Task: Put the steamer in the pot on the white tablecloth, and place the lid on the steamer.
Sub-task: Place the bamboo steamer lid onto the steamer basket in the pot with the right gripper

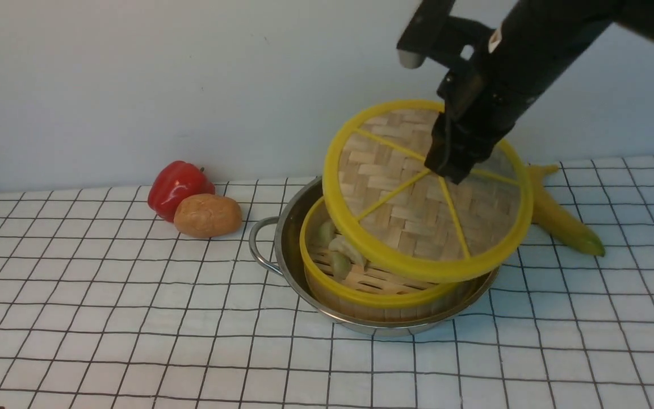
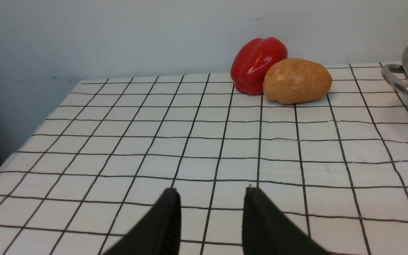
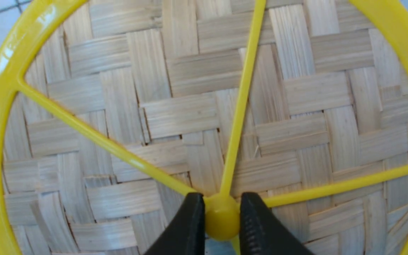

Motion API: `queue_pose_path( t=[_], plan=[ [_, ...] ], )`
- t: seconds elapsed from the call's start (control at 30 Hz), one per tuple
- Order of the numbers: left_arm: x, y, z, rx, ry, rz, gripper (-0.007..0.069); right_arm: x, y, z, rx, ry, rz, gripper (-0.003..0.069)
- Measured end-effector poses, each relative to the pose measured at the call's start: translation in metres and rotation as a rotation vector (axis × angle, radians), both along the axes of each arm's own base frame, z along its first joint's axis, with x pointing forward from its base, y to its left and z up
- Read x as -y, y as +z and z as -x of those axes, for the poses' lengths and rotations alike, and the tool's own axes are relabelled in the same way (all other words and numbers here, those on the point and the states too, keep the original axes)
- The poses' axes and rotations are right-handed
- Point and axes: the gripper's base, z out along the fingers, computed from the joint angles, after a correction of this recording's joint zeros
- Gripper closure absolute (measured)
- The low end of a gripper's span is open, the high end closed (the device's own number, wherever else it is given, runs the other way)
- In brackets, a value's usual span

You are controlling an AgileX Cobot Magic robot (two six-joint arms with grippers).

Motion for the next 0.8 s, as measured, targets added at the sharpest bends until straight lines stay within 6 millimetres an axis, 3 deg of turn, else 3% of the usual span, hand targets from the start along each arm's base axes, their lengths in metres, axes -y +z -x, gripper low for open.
queue_pose_path(
  t=[0.1,0.33,0.8],
  plan=[
    [0.000,0.000,0.000,0.000,0.000,0.000,0.0382,-0.010,-0.020,-0.017,-0.006,0.047,0.031,0.0519],
    [0.000,0.000,0.000,0.000,0.000,0.000,0.0382,-0.017,-0.042,-0.031,-0.012,0.134,0.068,0.0519],
    [0.000,0.000,0.000,0.000,0.000,0.000,0.0382,-0.028,-0.044,-0.030,0.015,0.274,0.002,0.0519]
  ],
)
